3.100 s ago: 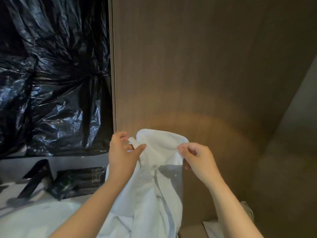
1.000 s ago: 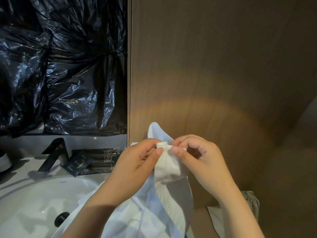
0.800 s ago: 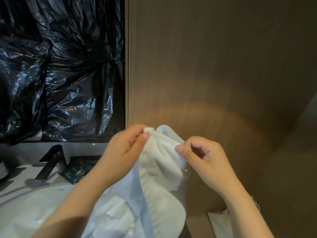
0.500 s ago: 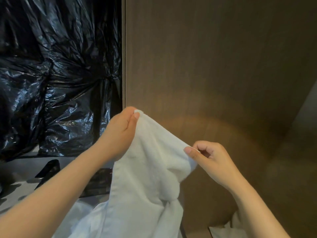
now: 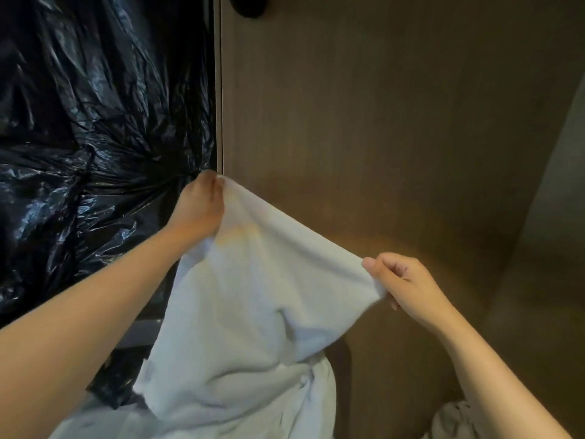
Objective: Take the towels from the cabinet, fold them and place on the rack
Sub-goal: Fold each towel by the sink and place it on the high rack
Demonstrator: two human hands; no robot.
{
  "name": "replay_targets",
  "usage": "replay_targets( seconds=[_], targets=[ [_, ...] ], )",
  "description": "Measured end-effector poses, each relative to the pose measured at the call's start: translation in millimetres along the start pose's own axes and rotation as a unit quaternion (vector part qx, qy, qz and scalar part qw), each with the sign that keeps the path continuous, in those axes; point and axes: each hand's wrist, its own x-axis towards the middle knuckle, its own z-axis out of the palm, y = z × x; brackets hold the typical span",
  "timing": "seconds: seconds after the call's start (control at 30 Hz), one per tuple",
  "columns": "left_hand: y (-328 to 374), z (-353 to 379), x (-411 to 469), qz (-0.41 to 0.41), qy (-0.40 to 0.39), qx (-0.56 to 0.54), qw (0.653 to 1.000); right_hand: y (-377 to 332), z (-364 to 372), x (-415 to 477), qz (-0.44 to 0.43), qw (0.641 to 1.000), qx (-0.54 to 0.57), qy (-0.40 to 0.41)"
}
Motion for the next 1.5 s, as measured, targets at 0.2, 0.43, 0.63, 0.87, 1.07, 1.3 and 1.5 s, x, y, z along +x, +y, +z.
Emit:
replay_targets(
  seconds=[0.2, 0.43, 0.63, 0.87, 1.07, 1.3, 1.5],
  targets=[
    [1, -5, 22, -0.005, 0.023, -0.031, 0.999, -15, -44, 41, -0.044, 0.992, -0.105, 0.059],
    [8, -15, 42, -0.01, 0.071, -0.031, 0.997, -34, -83, 85, -0.057, 0.947, -0.302, 0.097],
    [13, -16, 51, 0.015, 0.101, -0.023, 0.994, -43, -109, 107, -0.106, 0.873, -0.458, 0.129],
    [18, -13, 60, 0.036, 0.11, -0.046, 0.992, -56, -130, 123, -0.128, 0.824, -0.522, 0.177],
    [22, -10, 59, 0.028, 0.119, -0.064, 0.99, -57, -125, 121, -0.096, 0.817, -0.542, 0.172],
    [36, -7, 57, -0.021, 0.121, -0.148, 0.981, -54, -120, 119, -0.07, 0.825, -0.531, 0.183],
    [51, 0, 36, 0.046, 0.074, -0.147, 0.985, -44, -115, 111, 0.002, 0.879, -0.458, 0.135]
  ],
)
